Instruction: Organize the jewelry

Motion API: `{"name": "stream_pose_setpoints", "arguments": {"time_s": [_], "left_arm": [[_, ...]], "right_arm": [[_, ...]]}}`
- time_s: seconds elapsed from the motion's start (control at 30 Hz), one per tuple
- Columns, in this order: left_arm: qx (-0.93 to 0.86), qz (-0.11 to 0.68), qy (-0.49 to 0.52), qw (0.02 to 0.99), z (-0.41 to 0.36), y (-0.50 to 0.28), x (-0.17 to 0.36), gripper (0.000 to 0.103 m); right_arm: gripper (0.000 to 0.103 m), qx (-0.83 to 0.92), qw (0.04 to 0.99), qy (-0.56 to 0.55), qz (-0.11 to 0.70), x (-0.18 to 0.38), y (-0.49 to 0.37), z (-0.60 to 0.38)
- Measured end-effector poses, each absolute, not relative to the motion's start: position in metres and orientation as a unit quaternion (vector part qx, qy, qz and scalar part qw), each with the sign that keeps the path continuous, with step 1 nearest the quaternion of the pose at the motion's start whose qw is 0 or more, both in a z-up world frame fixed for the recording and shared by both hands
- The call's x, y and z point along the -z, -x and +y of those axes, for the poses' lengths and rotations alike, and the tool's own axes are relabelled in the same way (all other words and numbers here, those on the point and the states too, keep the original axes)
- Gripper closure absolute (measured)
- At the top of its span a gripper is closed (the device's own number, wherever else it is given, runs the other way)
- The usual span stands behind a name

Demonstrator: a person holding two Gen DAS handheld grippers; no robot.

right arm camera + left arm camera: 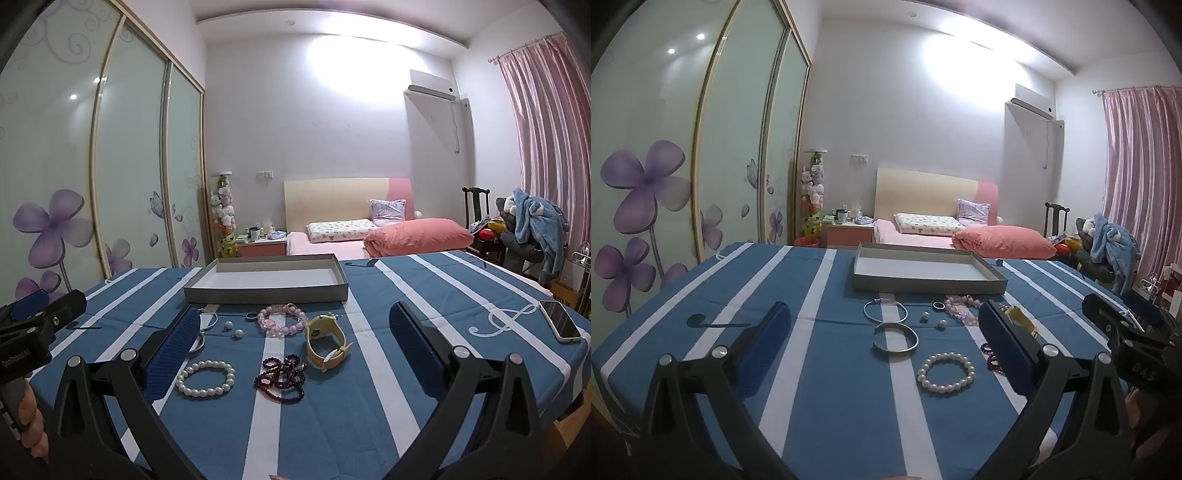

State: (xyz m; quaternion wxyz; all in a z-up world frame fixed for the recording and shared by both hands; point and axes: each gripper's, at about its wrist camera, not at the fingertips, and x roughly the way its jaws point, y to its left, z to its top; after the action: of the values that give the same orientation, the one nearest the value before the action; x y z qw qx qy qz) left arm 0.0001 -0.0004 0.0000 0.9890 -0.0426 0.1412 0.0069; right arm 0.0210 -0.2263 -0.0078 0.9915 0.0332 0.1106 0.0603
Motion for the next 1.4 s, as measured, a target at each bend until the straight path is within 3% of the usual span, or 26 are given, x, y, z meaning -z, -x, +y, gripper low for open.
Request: {"name": "stream_pose_setpoints", "arguments": {"time_s": [1.4], "left_arm": [[-0.008, 0.141, 0.049, 0.989, 0.0025, 0.0025, 0.0009, 0.004]], "right_arm": [[0.002, -0.06, 0.992, -0.034, 0.11, 0.0097, -0.0201, -0.2248]]}}
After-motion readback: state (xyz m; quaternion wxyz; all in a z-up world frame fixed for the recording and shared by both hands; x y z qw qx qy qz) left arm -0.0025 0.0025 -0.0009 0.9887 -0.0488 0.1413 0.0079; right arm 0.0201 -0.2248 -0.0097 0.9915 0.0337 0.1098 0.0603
